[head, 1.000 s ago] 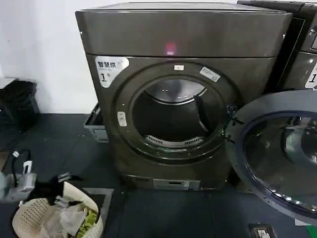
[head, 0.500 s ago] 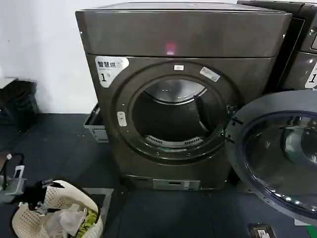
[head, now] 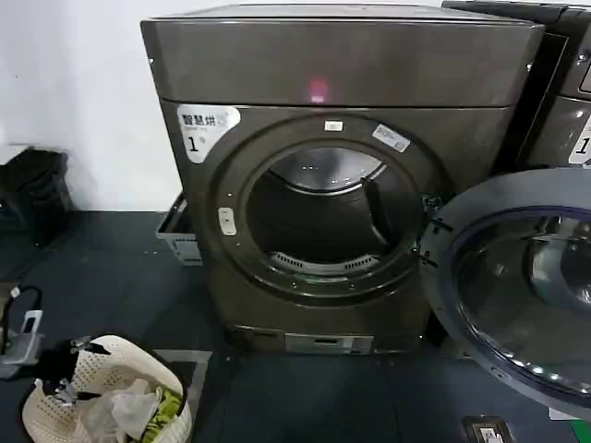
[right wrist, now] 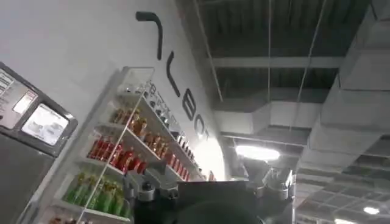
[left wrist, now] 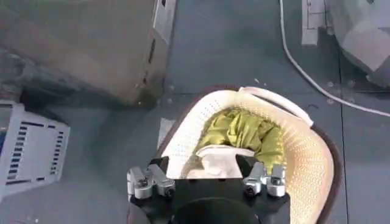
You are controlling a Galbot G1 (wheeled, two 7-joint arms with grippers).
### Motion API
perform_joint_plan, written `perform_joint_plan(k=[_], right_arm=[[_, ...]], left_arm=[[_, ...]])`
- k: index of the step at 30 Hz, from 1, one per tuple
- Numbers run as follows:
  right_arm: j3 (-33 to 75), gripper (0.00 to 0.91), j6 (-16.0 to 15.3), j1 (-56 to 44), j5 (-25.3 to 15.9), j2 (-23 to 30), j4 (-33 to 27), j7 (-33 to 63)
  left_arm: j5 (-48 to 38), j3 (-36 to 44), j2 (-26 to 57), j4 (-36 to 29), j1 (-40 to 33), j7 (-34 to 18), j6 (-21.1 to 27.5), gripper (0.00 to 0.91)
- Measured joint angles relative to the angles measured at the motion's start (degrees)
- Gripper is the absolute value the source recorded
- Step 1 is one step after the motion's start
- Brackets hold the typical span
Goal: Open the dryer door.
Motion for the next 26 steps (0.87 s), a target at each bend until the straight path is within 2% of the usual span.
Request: perform_joint_plan(k=[26], right_arm=[[0.11,0.907,0.33,-0.19,-0.01,0.22,-0.1,-0.17]], left_arm=[[2.9,0.22,0.09,0.9,0.26,2.64,1.17,0.907]])
